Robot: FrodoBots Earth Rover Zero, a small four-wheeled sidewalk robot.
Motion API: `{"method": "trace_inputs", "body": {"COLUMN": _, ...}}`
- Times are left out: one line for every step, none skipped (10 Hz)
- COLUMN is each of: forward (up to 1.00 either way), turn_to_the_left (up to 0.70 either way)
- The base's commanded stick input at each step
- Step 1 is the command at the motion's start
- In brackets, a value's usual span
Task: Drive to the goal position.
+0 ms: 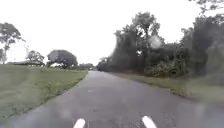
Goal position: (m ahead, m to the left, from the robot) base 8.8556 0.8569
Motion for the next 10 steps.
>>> {"method": "trace_inputs", "body": {"forward": 0.7, "turn_to_the_left": 0.0}}
{"method": "trace_inputs", "body": {"forward": 0.7, "turn_to_the_left": 0.0}}
{"method": "trace_inputs", "body": {"forward": 0.7, "turn_to_the_left": 0.0}}
{"method": "trace_inputs", "body": {"forward": 0.7, "turn_to_the_left": 0.0}}
{"method": "trace_inputs", "body": {"forward": 0.7, "turn_to_the_left": 0.0}}
{"method": "trace_inputs", "body": {"forward": 0.7, "turn_to_the_left": 0.0}}
{"method": "trace_inputs", "body": {"forward": 0.7, "turn_to_the_left": 0.0}}
{"method": "trace_inputs", "body": {"forward": 0.7, "turn_to_the_left": 0.01}}
{"method": "trace_inputs", "body": {"forward": 0.7, "turn_to_the_left": 0.16}}
{"method": "trace_inputs", "body": {"forward": 0.7, "turn_to_the_left": 0.35}}
